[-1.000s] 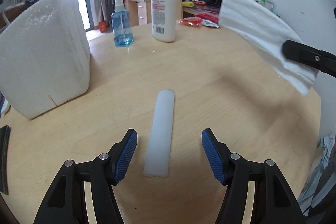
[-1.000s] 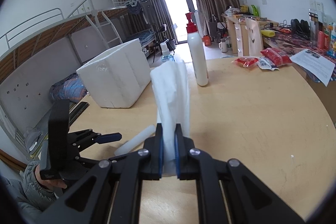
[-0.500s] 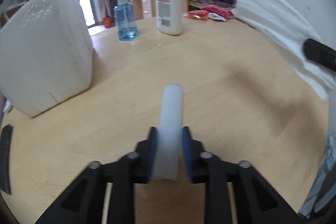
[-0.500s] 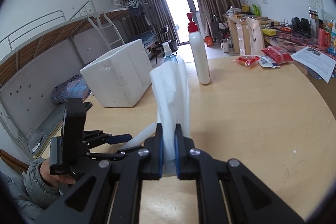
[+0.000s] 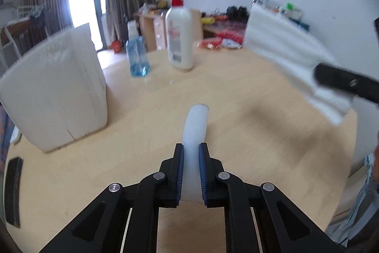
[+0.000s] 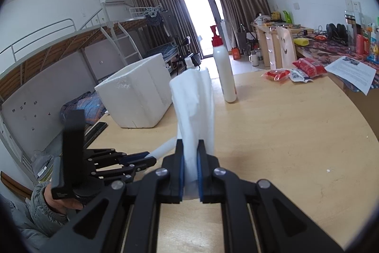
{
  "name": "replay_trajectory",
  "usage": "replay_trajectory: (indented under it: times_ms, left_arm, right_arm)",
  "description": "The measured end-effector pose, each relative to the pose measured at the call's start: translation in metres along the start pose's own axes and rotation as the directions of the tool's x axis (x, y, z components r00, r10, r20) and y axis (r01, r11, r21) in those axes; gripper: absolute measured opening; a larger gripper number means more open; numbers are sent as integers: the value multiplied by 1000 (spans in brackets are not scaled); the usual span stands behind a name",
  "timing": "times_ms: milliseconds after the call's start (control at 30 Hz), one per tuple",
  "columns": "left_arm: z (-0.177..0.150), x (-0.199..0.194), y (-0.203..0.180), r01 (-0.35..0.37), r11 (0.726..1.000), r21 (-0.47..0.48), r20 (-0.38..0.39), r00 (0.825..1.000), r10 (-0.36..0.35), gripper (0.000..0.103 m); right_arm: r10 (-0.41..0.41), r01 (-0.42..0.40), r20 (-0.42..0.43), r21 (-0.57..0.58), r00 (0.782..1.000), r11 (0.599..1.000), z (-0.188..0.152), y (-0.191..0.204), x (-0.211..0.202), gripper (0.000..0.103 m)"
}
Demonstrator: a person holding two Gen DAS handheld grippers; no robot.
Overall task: Organize soft objects
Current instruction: 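Carry the foam stick in the left tool while the right tool carries tissues to the box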
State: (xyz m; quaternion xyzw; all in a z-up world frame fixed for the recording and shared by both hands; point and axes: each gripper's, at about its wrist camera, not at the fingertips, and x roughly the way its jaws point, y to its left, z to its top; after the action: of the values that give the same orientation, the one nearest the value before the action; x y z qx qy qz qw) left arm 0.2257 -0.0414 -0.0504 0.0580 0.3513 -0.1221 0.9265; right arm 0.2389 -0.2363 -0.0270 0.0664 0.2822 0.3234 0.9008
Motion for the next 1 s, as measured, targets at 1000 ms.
replay_trajectory:
  times_ms: [1000]
  left_arm:
    - [-14,-163,62,-300,929,-218,320,877,359,14]
  right_arm:
    - [135,-126,38,-193,990,973,22,105,24,12]
